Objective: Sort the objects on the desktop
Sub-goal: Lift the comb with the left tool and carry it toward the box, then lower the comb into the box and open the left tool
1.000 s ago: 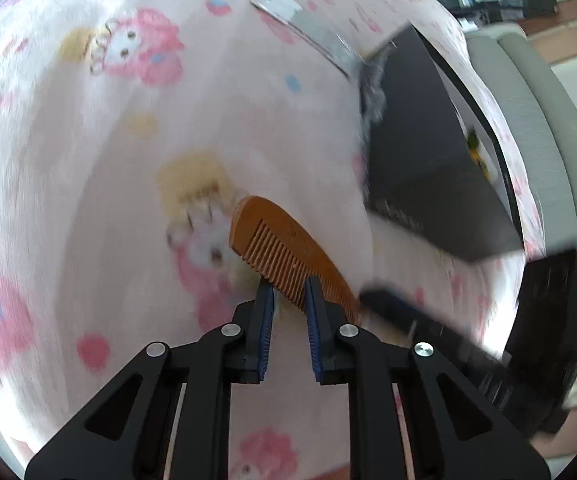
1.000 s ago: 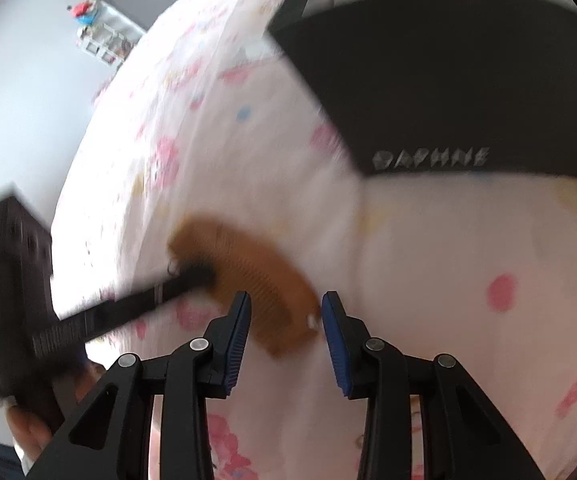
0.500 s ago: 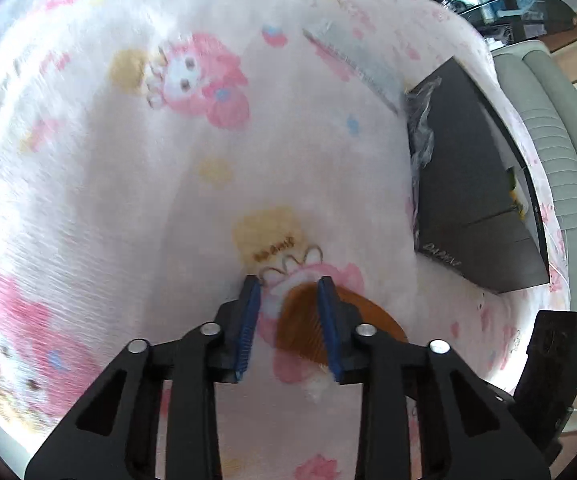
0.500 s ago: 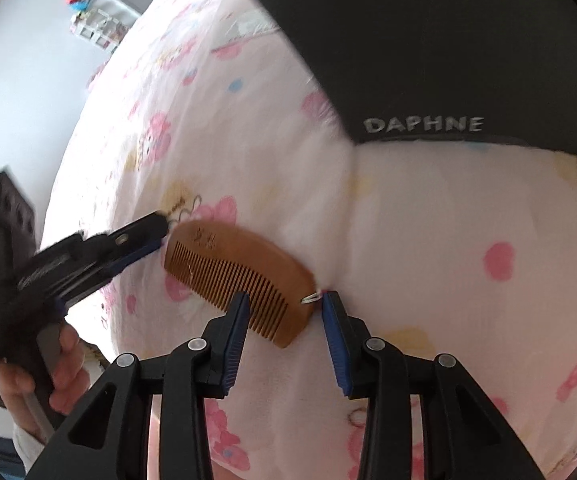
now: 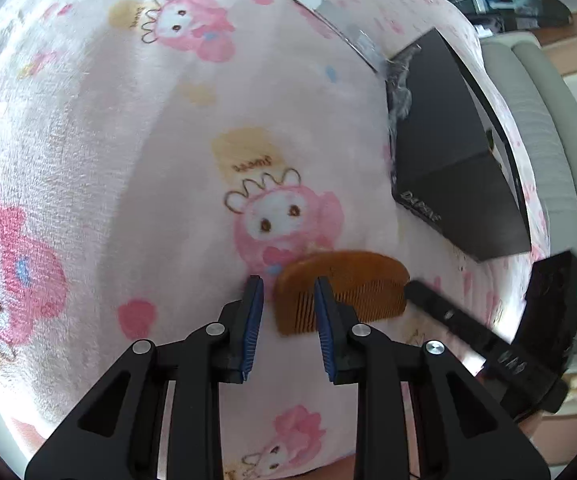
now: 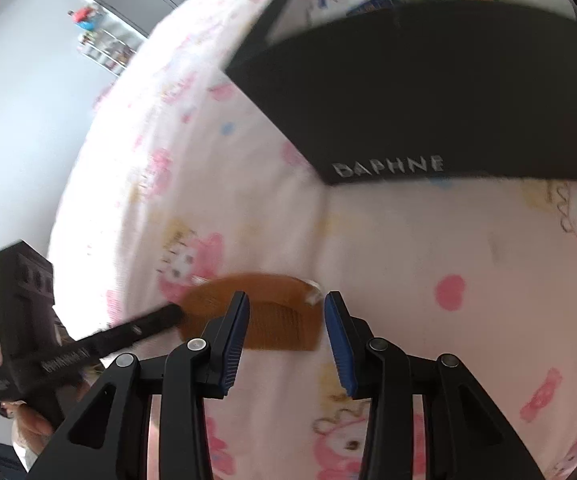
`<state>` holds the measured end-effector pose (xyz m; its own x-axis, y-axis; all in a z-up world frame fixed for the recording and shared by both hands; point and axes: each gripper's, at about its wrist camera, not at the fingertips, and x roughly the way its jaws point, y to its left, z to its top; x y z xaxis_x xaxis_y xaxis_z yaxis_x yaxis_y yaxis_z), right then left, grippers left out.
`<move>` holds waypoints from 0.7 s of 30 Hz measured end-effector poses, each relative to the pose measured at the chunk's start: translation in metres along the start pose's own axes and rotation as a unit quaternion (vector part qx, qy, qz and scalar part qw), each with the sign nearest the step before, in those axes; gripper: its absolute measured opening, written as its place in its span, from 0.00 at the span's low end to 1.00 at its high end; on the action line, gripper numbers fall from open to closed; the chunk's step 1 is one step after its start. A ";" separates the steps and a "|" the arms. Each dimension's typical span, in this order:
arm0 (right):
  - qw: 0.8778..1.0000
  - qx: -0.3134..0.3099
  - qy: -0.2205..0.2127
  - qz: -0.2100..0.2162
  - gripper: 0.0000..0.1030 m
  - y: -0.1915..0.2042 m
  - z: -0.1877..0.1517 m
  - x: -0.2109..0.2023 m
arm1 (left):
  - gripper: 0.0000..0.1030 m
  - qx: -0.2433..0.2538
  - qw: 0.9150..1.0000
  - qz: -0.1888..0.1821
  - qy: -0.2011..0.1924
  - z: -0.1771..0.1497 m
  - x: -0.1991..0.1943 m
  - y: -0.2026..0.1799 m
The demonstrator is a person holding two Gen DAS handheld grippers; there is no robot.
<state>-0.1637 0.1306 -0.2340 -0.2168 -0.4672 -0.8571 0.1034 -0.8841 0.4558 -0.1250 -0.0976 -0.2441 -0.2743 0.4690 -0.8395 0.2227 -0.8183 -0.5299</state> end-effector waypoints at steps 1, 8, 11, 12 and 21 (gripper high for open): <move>1.000 0.002 0.007 -0.001 0.35 -0.002 -0.001 0.004 | 0.27 0.004 1.000 0.002 0.002 0.000 0.001 -0.001; 1.000 -0.026 0.011 0.005 0.35 0.003 -0.007 0.007 | 0.31 0.027 0.999 0.015 0.009 -0.006 0.001 -0.018; 0.999 -0.042 -0.005 0.000 0.34 0.009 -0.004 -0.013 | 0.31 0.041 0.999 0.008 -0.003 -0.003 -0.012 -0.033; 0.999 -0.043 -0.013 0.002 0.33 0.009 -0.003 -0.022 | 0.30 0.047 0.999 0.002 -0.007 -0.001 -0.017 -0.039; 0.989 -0.047 -0.138 -0.009 0.33 0.002 0.029 -0.126 | 0.30 0.118 0.991 -0.049 -0.051 0.031 -0.049 -0.130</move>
<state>-0.1642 0.1886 -0.1179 -0.4747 -0.4415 -0.7614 0.1833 -0.8957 0.4051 -0.1691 -0.0243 -0.1303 -0.3796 0.5231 -0.7631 -0.0306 -0.8315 -0.5547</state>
